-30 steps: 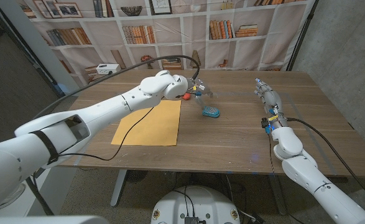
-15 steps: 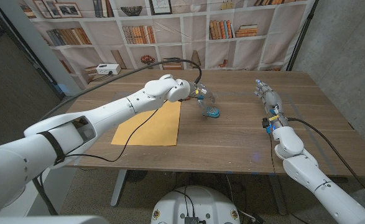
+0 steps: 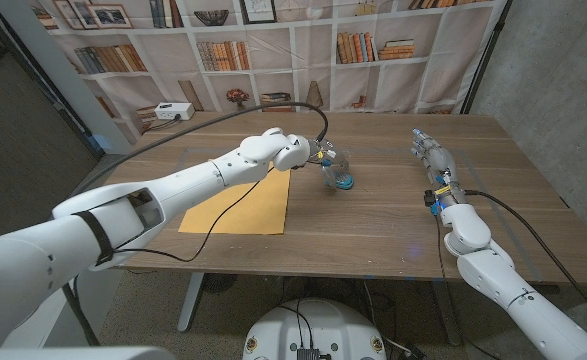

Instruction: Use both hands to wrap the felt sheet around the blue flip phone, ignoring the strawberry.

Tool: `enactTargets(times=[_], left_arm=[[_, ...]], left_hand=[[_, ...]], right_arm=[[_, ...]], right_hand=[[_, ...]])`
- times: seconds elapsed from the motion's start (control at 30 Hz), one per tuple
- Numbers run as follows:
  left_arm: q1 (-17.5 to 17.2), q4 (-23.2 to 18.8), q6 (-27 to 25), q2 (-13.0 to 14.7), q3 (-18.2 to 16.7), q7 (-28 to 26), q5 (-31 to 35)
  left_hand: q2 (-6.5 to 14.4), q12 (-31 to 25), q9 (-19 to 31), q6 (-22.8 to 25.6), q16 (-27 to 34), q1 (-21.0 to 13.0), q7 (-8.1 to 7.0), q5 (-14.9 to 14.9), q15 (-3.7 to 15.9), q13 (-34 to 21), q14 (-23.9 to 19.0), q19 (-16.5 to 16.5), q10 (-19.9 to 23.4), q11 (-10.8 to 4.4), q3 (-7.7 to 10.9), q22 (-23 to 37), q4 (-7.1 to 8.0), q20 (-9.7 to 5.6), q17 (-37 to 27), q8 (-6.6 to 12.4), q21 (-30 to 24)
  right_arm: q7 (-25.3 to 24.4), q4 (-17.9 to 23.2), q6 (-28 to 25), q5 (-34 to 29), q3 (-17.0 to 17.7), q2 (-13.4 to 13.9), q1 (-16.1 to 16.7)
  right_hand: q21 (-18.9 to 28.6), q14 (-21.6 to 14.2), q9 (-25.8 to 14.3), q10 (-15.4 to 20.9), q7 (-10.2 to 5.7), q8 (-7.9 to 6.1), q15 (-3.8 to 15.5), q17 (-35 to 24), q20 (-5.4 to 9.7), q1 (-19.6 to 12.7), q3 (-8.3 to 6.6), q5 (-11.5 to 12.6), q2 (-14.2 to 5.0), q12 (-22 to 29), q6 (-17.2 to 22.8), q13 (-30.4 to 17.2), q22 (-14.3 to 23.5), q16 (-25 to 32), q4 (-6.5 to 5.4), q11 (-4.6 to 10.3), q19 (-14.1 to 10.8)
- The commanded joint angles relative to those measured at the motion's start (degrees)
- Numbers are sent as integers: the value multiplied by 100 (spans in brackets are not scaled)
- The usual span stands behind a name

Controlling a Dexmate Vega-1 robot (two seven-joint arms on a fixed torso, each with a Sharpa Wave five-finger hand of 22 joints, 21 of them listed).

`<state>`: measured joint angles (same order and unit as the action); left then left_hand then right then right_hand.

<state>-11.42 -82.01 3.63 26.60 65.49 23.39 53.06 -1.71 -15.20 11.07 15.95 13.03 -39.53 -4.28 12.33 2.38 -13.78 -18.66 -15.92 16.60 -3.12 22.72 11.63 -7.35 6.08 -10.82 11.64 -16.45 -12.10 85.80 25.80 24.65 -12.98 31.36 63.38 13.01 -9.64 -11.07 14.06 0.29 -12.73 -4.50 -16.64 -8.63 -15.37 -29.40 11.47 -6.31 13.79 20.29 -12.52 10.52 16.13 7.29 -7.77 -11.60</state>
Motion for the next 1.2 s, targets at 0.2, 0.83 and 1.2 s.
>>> enactTargets(times=[0.2, 0.83, 1.2], left_arm=[[-20, 231, -142, -83, 207, -294, 149], [-239, 468, -32, 2, 224, -1257, 121], [-416, 552, -26, 98, 127, -2108, 136]], left_hand=[[158, 36, 23, -51, 128, -288, -49, -33, 279, -58, -257, -251, -32, -1, -41, 78, -103, -83, -98, -32, -153], [905, -610, 87, 2067, 977, -1759, 72, -185, 881, -234, -2023, -1402, 1885, -314, 142, 349, -300, -438, -295, 706, -1024], [1247, -1408, 367, 3274, 1889, -2756, 355, -236, 1077, -818, -3793, -2143, 3320, -460, 296, 797, -140, -802, -1020, 1362, -2182]], right_arm=[[-6, -68, 40, -10, 14, 7, -37], [-74, 45, -120, -35, -9, 42, -21], [-137, 137, -168, -82, -6, 69, 31]], right_hand=[[35, -102, -16, 83, 11, 12, -17, -22, -9, 0, 39, -25, -27, 42, 68, -18, 20, 54, -6, -10, -55], [42, -202, -18, 134, 7, 21, -25, -30, -39, 9, 63, -25, -39, 45, 106, -18, 21, 94, -2, -13, -100], [45, -259, -19, 214, 32, 25, -30, -30, -58, 9, 77, -24, -39, 65, 134, -18, 21, 113, 7, -24, -125]])
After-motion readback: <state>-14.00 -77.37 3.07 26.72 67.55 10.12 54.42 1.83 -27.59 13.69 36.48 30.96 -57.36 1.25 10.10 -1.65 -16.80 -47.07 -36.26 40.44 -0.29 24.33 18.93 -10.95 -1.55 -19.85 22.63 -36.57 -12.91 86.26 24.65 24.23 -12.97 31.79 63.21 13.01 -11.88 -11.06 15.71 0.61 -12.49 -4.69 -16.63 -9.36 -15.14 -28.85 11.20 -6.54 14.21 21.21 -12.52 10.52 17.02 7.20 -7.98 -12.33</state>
